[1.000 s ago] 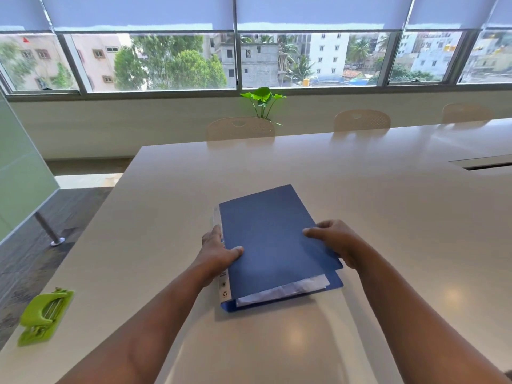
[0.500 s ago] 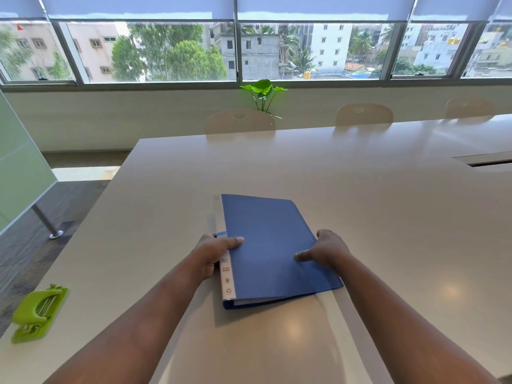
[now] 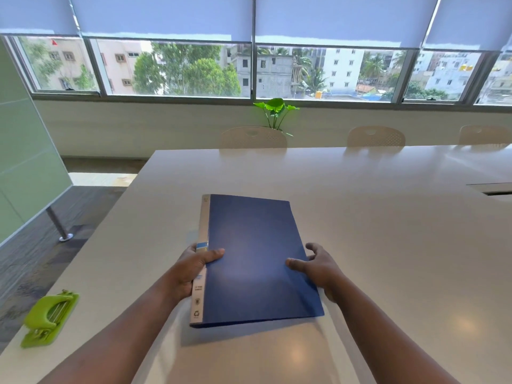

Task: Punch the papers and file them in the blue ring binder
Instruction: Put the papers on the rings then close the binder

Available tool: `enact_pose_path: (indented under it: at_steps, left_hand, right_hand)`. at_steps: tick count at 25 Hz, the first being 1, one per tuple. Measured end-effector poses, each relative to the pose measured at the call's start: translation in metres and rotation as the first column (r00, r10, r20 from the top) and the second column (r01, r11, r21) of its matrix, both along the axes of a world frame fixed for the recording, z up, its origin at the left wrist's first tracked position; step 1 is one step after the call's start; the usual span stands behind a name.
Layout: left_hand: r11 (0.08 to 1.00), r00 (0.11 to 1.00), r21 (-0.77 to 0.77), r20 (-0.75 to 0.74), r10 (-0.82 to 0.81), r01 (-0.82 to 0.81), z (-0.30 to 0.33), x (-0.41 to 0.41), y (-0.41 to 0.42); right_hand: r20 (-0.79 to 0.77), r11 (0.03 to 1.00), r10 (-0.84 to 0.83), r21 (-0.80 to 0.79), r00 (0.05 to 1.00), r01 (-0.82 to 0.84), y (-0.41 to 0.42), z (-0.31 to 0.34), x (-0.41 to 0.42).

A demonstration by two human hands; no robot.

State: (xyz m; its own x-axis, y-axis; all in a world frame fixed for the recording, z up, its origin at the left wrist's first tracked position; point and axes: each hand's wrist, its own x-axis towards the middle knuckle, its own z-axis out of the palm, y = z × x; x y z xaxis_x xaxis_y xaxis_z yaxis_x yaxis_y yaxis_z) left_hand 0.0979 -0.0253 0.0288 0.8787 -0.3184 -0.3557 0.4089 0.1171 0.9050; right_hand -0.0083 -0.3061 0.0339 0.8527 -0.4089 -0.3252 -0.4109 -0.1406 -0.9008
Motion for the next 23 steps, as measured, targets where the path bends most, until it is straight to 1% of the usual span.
enact_pose_path:
  at_steps: [2,3,4,6,7,9,11,15,19,21,23]
  left_hand:
    - [1.000,0.999,0.001,0.015,0.030,-0.030,0.002,0.011,0.016]
    - [0.999,0.999,0.010,0.024,0.041,-0.041,0.003,0.016,0.022]
    - [0.998,0.998,0.034,0.039,0.048,-0.050,0.003,0.019,0.029]
    - [0.995,0.995,0.078,0.085,0.052,-0.058,0.001,0.025,0.038]
    - [0.993,0.992,0.095,0.115,0.058,-0.069,-0.002,0.028,0.042]
    - [0.986,0.979,0.135,0.189,0.074,-0.100,-0.004,0.030,0.046]
    - [0.977,0.965,0.172,0.249,0.082,-0.127,-0.004,0.031,0.048]
    - [0.939,0.942,0.309,0.332,0.042,-0.151,-0.005,0.034,0.050]
    - [0.862,0.917,0.482,0.394,-0.052,-0.159,-0.012,0.040,0.055]
    - [0.813,0.899,0.561,0.422,-0.119,-0.156,-0.009,0.039,0.055]
    - [0.729,0.875,0.670,0.429,-0.227,-0.139,-0.010,0.041,0.054]
  right_hand:
    - [0.023,0.996,0.046,0.075,0.999,-0.048,0.016,-0.003,0.004]
    - [0.041,0.996,0.064,0.054,0.997,-0.066,0.025,-0.004,0.006]
    - [0.041,0.997,0.073,-0.007,0.996,-0.073,0.035,-0.006,0.010]
    - [0.031,0.980,0.074,-0.186,0.997,-0.067,0.050,-0.013,0.017]
    - [0.021,0.957,0.080,-0.280,0.997,-0.071,0.056,-0.015,0.021]
    - [-0.030,0.881,0.086,-0.465,0.996,-0.090,0.065,-0.016,0.030]
    - [-0.091,0.815,0.072,-0.569,0.993,-0.111,0.070,-0.019,0.038]
    - [-0.156,0.753,0.054,-0.642,0.986,-0.143,0.076,-0.023,0.045]
    - [-0.172,0.718,0.056,-0.678,0.983,-0.160,0.076,-0.028,0.049]
    - [-0.188,0.679,0.078,-0.710,0.979,-0.190,0.076,-0.030,0.048]
    - [-0.202,0.625,0.112,-0.746,0.973,-0.227,0.078,-0.032,0.046]
